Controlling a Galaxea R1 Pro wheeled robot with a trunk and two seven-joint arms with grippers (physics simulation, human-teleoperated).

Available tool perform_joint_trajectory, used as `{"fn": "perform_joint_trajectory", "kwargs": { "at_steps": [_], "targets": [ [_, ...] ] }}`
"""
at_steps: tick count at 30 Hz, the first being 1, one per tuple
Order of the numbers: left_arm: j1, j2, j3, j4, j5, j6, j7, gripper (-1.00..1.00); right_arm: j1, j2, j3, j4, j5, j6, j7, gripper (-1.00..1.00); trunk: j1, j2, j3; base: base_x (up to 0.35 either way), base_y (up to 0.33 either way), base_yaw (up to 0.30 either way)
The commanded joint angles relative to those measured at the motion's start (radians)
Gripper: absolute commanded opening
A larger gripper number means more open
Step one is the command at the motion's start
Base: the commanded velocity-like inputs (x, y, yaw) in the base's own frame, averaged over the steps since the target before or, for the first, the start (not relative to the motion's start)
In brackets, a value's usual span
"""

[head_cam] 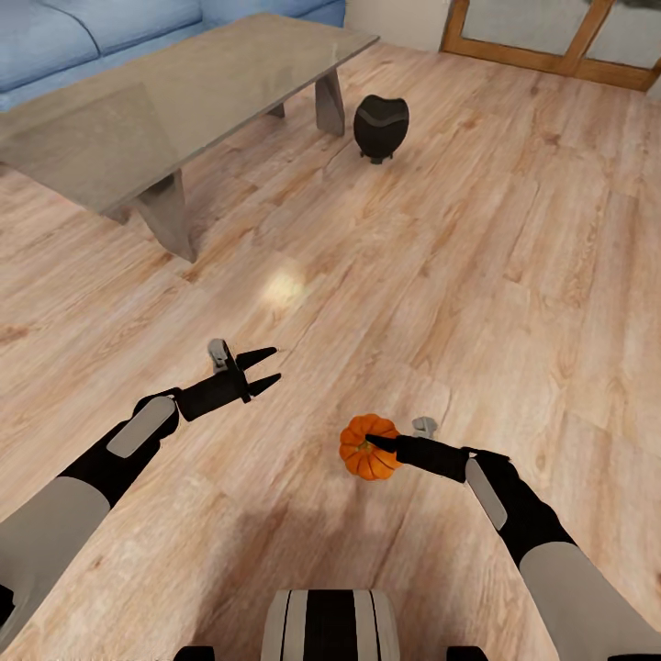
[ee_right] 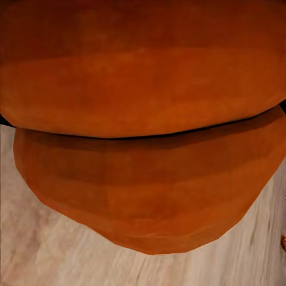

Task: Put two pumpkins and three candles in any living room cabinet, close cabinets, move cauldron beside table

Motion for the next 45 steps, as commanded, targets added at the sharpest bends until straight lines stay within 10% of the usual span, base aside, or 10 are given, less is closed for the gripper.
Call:
{"fn": "perform_joint_trajectory", "kwargs": {
  "at_steps": [1,45],
  "targets": [
    [0.000,0.000,0.000,0.000,0.000,0.000,0.000,1.00,0.000,0.000,0.000,0.000,-0.002,0.001,0.000,-1.00,0.000,0.000,0.005,0.000,0.000,0.274],
    [0.000,0.000,0.000,-0.001,-0.004,-0.001,0.000,1.00,0.000,0.001,0.001,0.004,-0.003,0.001,-0.006,-1.00,-0.020,0.011,0.177,0.000,0.000,0.237]
  ]
}}
